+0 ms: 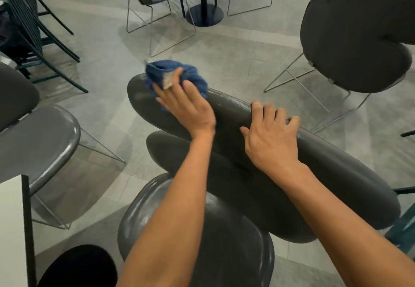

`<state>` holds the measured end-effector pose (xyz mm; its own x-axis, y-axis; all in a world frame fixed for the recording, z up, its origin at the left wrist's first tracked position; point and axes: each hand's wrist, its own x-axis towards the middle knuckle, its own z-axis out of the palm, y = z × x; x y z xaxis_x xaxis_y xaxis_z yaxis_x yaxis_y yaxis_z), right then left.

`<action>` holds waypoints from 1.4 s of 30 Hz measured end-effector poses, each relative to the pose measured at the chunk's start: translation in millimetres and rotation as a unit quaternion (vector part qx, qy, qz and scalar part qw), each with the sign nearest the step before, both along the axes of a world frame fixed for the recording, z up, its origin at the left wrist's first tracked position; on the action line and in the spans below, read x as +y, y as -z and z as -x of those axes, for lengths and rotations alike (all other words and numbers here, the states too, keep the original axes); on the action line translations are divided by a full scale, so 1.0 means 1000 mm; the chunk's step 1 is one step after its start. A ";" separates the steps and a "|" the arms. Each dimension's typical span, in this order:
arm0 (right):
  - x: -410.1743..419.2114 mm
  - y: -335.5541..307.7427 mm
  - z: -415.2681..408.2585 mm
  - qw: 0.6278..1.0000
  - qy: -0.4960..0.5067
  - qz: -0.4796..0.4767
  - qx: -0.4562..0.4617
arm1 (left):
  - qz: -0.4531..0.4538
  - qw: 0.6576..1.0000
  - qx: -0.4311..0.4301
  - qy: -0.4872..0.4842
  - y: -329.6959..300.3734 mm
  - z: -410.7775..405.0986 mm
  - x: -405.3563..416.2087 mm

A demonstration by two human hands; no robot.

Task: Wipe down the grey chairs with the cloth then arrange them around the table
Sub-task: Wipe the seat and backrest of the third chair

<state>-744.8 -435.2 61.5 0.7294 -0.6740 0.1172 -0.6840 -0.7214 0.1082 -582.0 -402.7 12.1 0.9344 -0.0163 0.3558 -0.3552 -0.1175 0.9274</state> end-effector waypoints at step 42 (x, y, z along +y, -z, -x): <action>0.009 0.009 0.222 0.824 0.256 -0.267 -0.430 | -0.251 0.876 -0.274 0.306 0.003 0.260 -0.008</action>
<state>-966.8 -425.8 52.7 0.1355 -0.9903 0.0294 -0.5722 -0.1025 -0.8137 -842.0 -410.8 8.7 0.3861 -0.7380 0.5535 -0.8706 -0.0932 0.4831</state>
